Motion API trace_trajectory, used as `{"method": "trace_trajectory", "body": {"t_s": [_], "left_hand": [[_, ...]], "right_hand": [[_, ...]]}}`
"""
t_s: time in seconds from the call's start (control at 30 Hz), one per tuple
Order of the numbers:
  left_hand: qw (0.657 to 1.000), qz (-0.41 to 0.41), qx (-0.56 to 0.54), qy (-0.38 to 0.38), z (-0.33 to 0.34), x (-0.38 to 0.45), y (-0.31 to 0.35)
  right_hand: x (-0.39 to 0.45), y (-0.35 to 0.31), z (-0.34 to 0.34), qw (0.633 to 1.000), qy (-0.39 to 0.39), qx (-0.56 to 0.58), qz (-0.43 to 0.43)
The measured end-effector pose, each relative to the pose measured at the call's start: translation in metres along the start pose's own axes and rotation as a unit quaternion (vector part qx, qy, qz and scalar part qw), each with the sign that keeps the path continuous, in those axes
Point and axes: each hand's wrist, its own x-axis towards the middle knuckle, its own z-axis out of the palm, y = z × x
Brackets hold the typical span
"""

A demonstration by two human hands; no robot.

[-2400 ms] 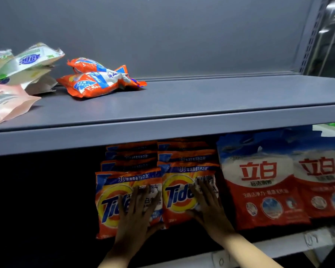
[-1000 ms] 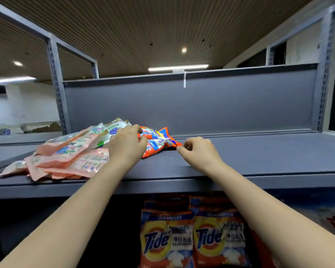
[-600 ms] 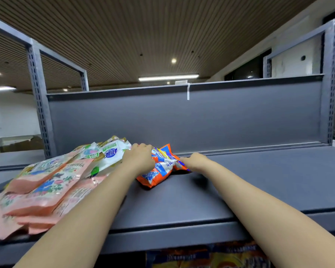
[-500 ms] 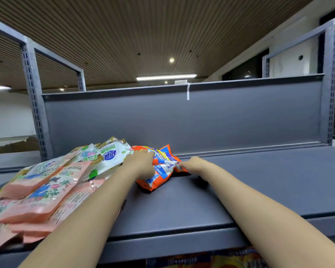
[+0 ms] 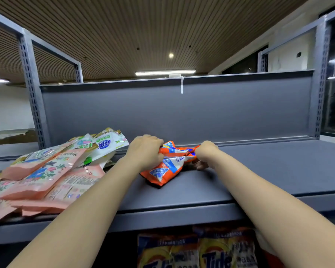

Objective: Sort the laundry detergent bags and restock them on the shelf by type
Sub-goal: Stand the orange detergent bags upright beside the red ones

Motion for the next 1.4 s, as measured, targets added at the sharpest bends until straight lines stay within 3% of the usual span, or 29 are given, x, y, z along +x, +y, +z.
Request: {"method": "trace_trajectory", "body": {"t_s": [0.13,0.23,0.3,0.37,0.53,0.63,0.8,0.9,1.03,1.1,1.23,1.3,1.4], "left_hand": [[0.998,0.025,-0.042,0.047,-0.023,-0.013,0.05],[0.991,-0.001,-0.13,-0.015,-0.042,-0.019,0.09],[0.958,-0.046,-0.262,-0.108,-0.051,-0.018,0.101],[0.92,-0.115,-0.349,-0.135,-0.052,-0.017,0.094],[0.882,-0.324,-0.321,-0.12,-0.038,-0.022,0.058],[0.824,-0.355,-0.418,-0.142,-0.049,-0.024,0.059],[0.743,-0.418,-0.49,-0.184,-0.059,-0.029,0.054],[0.71,-0.424,-0.546,-0.135,-0.061,-0.029,0.047],[0.623,-0.429,-0.648,-0.089,-0.056,-0.034,0.034],[0.597,-0.428,-0.679,-0.015,-0.05,-0.036,0.026],[0.633,-0.44,-0.598,0.221,-0.047,-0.05,0.012],[0.619,-0.438,-0.6,0.255,-0.042,-0.063,0.01],[0.558,-0.454,-0.652,0.24,-0.031,-0.077,0.012]], "right_hand": [[-0.004,0.029,-0.03,0.995,0.069,0.069,-0.022],[-0.009,0.046,-0.049,0.988,0.136,0.059,-0.043],[-0.015,0.054,-0.058,0.989,0.113,0.073,-0.055],[-0.015,0.062,-0.063,0.992,0.068,0.106,-0.031],[-0.053,0.069,-0.073,0.973,-0.068,0.222,0.017],[-0.048,0.069,-0.065,0.98,-0.03,0.197,0.003],[-0.03,0.067,-0.054,0.97,0.05,0.18,-0.153],[-0.053,0.053,-0.062,0.948,0.104,0.129,-0.271],[-0.06,0.042,-0.064,0.918,0.148,0.096,-0.354],[-0.059,0.044,-0.063,0.913,0.161,0.117,-0.356],[-0.058,0.054,-0.073,0.899,0.228,0.228,-0.295],[-0.057,0.063,-0.079,0.89,0.232,0.284,-0.272],[-0.062,0.075,-0.083,0.878,0.195,0.364,-0.243]]}}
